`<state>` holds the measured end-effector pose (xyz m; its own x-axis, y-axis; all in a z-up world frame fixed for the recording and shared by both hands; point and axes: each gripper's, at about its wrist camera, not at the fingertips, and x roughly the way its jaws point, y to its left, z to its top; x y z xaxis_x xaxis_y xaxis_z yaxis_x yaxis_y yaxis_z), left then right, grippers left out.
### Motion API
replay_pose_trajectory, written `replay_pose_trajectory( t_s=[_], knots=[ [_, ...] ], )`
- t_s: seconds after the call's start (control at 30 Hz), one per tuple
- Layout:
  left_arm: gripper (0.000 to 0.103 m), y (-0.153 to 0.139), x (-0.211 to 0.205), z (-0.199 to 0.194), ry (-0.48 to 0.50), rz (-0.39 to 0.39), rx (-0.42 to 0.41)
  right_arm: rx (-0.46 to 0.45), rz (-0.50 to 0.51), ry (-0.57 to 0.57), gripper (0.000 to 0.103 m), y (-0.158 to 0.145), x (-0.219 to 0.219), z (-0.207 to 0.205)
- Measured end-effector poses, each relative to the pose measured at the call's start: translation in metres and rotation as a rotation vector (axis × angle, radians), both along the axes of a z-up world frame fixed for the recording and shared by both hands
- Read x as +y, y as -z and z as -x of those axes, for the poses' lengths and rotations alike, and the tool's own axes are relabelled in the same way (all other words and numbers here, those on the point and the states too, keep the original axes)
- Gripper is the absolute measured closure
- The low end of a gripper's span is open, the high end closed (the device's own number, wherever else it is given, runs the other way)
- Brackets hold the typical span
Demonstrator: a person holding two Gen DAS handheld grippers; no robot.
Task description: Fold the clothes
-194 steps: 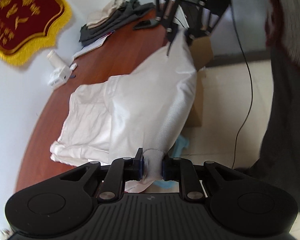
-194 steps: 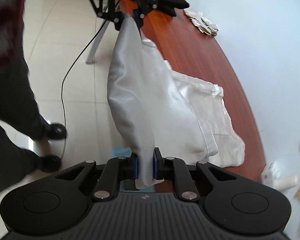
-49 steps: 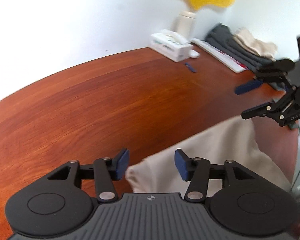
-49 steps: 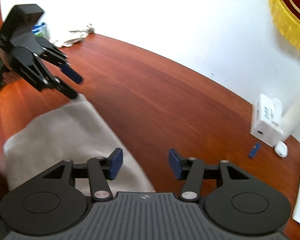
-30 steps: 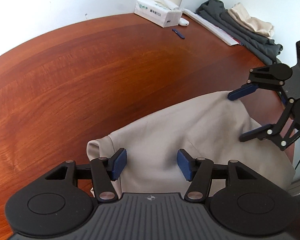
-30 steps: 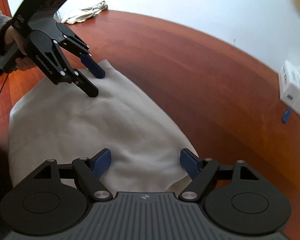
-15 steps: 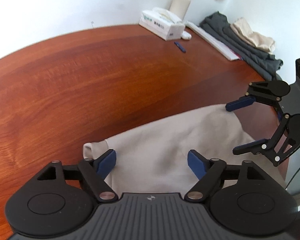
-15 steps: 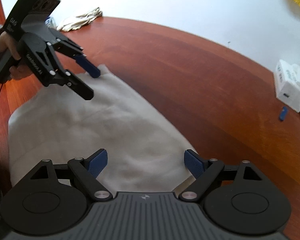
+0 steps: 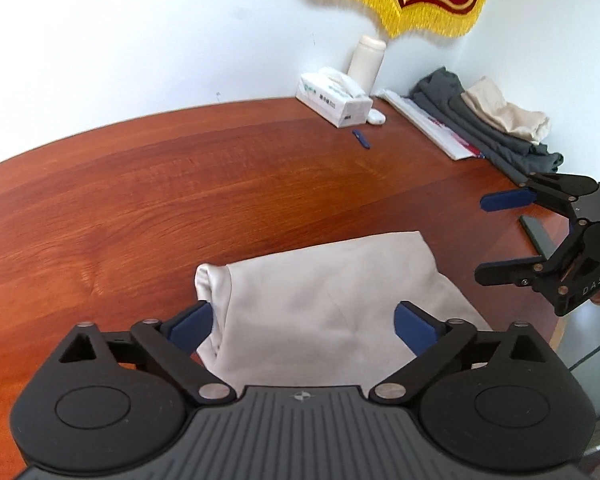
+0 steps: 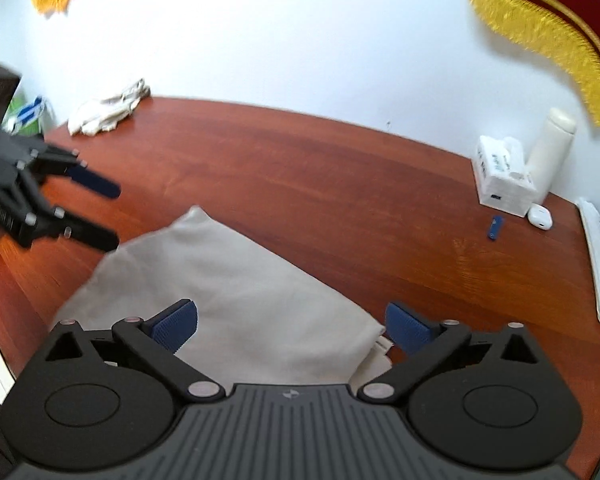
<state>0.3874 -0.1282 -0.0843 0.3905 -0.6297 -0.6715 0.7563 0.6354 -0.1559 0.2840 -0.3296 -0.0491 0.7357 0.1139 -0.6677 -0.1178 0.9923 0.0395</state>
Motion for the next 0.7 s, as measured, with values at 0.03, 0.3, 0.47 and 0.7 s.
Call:
replay_pose_trajectory(
  t_s=[0.03,0.3,0.47,0.7],
  knots=[
    [0.001,-0.002,0.003,0.007,-0.010,0.004,-0.010,-0.009,0.020,0.025,0.001,-0.004,0.008,0.007],
    [0.000,-0.028,0.020,0.069,-0.116,0.017,-0.151,-0.026,0.027,0.148,0.001,-0.020,0.034,0.048],
    [0.000,-0.038,0.025,0.104,-0.155,-0.011,-0.256,-0.043,-0.006,0.198,0.001,-0.032,0.038,0.075],
    [0.000,-0.045,0.036,0.157,-0.217,0.017,-0.317,-0.084,-0.015,0.257,0.001,-0.044,0.041,0.116]
  ],
)
